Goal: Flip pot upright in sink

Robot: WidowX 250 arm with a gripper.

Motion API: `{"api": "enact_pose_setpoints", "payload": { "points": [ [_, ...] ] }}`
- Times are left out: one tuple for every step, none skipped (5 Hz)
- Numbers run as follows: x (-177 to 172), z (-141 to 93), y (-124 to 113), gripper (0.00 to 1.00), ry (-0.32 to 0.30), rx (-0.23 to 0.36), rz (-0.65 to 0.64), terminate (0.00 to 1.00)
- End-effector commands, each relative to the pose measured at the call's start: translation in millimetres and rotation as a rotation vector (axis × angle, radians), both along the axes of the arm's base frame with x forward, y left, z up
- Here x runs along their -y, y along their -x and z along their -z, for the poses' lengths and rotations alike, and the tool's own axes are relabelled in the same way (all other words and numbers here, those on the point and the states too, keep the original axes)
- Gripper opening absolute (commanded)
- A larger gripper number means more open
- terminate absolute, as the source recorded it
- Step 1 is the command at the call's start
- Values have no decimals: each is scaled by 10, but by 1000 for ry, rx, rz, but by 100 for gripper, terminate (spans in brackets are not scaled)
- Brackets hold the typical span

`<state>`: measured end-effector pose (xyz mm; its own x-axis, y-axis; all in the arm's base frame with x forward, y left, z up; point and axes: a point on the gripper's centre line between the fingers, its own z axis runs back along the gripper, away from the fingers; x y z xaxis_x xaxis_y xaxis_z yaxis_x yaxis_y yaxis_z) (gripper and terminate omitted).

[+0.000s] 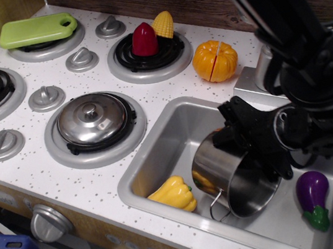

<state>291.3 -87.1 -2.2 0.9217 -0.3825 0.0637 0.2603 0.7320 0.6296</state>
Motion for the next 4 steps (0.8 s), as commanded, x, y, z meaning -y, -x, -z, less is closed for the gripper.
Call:
{"api": "enact_pose_setpoints", "payload": {
  "points": [
    [121, -22, 18, 0, 87, 21, -147, 0],
    [170, -100, 20, 0, 73, -42, -194, 0],
    [177, -123, 25, 0, 156, -78, -225, 0],
    [186, -77, 31, 0, 192, -67, -270, 0]
  ]
}}
